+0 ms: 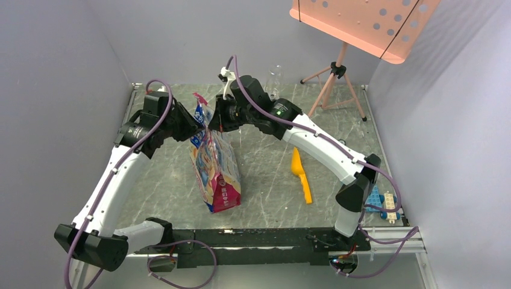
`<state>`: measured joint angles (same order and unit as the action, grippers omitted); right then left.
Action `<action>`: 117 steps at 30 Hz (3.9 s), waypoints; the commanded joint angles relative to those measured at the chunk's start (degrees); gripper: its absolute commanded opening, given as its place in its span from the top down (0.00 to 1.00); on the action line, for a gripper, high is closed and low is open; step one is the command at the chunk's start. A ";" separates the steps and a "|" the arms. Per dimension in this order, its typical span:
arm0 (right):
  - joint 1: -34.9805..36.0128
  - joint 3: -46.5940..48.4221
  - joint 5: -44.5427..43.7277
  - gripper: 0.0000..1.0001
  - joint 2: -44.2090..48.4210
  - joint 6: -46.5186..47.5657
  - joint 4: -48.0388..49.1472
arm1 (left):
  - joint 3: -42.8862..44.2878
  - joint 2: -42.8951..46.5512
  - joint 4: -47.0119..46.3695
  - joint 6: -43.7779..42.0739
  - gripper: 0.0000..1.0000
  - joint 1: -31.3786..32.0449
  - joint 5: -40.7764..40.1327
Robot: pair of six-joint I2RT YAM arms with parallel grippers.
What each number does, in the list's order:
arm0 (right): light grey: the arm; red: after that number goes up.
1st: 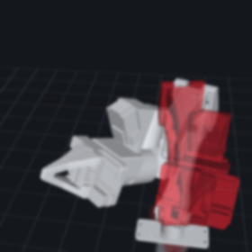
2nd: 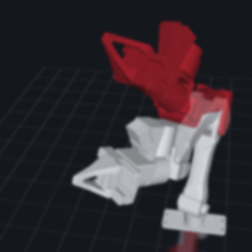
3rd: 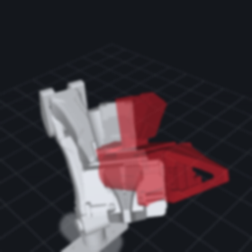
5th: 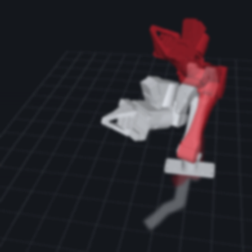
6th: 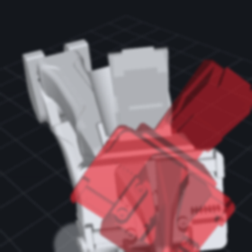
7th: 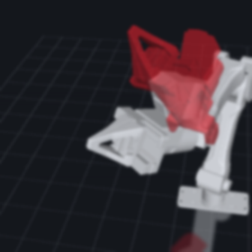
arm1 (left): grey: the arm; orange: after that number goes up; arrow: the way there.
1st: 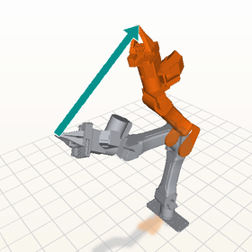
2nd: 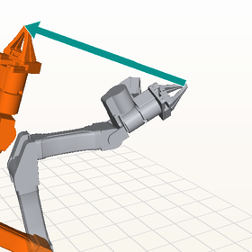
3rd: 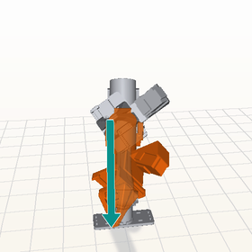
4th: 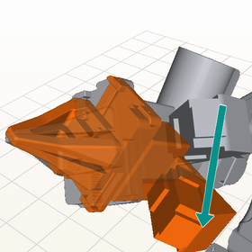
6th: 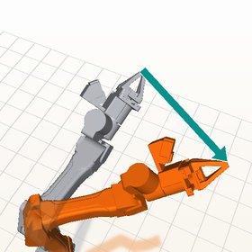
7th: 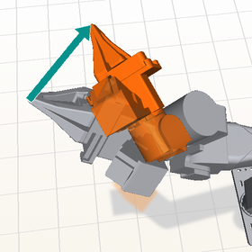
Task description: Serve the pet food
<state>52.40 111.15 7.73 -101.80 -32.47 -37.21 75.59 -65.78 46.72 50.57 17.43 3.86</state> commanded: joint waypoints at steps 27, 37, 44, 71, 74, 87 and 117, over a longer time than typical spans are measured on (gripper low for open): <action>0.50 5.91 -3.88 1.00 -2.75 3.77 -1.93 | 5.60 0.00 -1.73 2.31 0.36 -0.30 -6.86; 0.50 7.01 -3.77 1.00 -3.66 4.00 -2.19 | 4.55 -1.42 -1.06 1.10 0.49 -0.36 -7.67; 0.54 6.99 -3.72 1.00 -4.11 3.73 -2.17 | 5.18 -3.09 -1.24 0.78 0.40 -0.29 -7.19; 1.38 16.82 -13.81 0.82 -11.31 3.58 -8.31 | 9.81 -7.99 0.23 -6.66 0.85 -0.47 -7.95; 1.40 20.91 -15.16 0.81 -14.54 4.24 -9.55 | 5.15 -4.58 -3.48 -4.18 0.99 -0.47 -4.50; 1.73 22.37 -12.99 0.73 -18.35 8.43 -6.95 | 6.15 -3.91 -2.11 -3.70 1.00 -0.47 -2.08; 6.39 22.07 -21.99 1.00 -6.32 14.72 -11.69 | -1.31 3.88 5.54 4.42 0.49 2.73 1.78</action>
<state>57.67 132.46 -17.17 -115.46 -17.30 -53.34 74.22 -63.72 48.36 53.25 16.01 7.31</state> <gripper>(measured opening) 0.012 0.490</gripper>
